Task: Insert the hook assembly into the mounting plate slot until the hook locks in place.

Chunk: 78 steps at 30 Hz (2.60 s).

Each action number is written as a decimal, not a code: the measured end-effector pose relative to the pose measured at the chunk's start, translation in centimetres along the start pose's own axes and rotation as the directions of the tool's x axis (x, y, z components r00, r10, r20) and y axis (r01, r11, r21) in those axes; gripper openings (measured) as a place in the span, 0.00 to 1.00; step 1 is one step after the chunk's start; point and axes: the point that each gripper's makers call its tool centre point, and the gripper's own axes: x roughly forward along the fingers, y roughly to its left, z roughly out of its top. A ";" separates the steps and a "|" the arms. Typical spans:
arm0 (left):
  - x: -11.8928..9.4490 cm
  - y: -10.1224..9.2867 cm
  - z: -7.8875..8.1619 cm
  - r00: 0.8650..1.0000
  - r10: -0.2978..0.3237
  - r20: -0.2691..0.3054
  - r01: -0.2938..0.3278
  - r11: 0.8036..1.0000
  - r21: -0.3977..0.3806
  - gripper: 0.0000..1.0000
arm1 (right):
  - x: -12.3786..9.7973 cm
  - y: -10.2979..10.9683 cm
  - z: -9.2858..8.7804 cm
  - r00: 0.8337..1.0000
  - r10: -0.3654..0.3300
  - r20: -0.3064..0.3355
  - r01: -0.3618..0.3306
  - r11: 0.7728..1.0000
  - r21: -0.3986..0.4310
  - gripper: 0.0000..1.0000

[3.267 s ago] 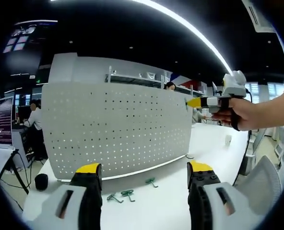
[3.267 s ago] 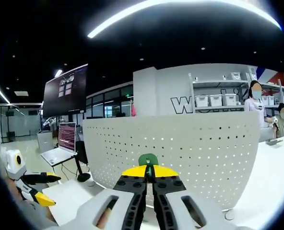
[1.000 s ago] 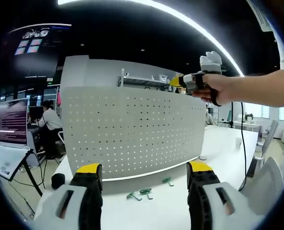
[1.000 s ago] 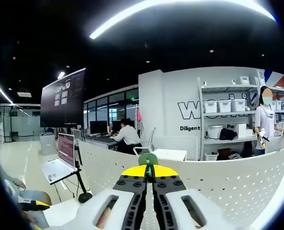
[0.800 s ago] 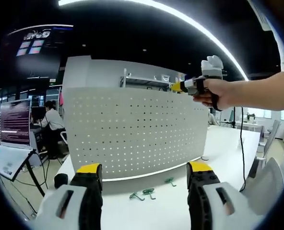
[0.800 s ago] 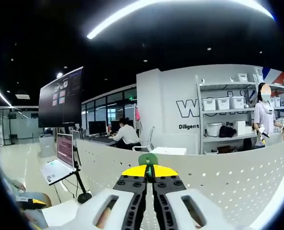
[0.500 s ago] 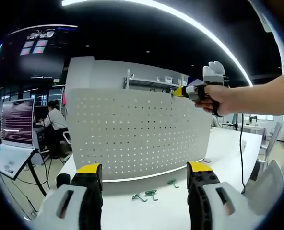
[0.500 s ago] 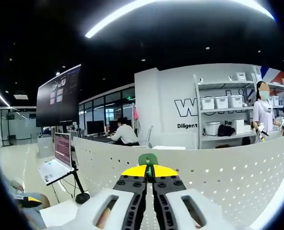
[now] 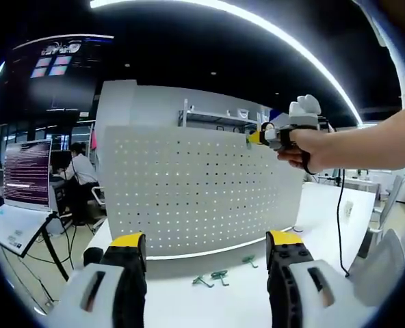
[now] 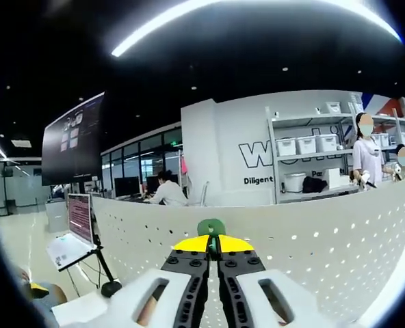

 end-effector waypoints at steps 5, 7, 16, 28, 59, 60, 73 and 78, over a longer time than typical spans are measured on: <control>0.0 0.1 0.0 1.000 0.001 -0.003 -0.001 1.000 0.000 0.73 | 0.5 -0.4 -0.6 1.000 -0.018 0.002 0.018 1.000 0.014 0.01; -0.1 0.3 0.0 1.000 0.003 -0.006 -0.003 1.000 0.001 0.73 | 0.6 -0.4 -0.9 1.000 -0.023 -0.001 0.023 0.999 0.025 0.01; -0.4 1.3 -0.4 0.999 0.027 -0.022 -0.027 1.000 0.000 0.73 | 1.2 -0.7 -1.2 0.999 -0.037 0.005 0.036 0.998 0.042 0.01; -0.6 1.9 -0.8 0.999 0.041 -0.033 -0.041 0.999 -0.003 0.72 | 1.9 -1.5 -1.7 0.997 -0.071 0.010 0.070 0.996 0.062 0.01; -0.8 2.1 -1.3 0.998 0.029 -0.051 -0.031 0.999 -0.031 0.69 | 2.4 -1.5 -2.8 0.965 -0.245 0.088 0.225 0.955 0.194 0.02; -0.9 2.0 -1.3 0.998 0.028 -0.050 -0.029 0.999 -0.028 0.69 | 2.4 -1.4 -2.7 0.965 -0.247 0.091 0.227 0.956 0.188 0.02; -1.2 2.2 -1.3 0.999 0.027 -0.039 -0.029 0.998 -0.055 0.69 | 2.0 -1.4 -2.9 0.979 -0.197 0.057 0.182 0.962 0.204 0.14; -1.0 2.0 -1.4 0.999 0.014 -0.042 -0.016 0.999 -0.051 0.70 | 1.4 -0.6 -3.4 0.994 -0.107 0.019 0.102 0.978 0.180 0.31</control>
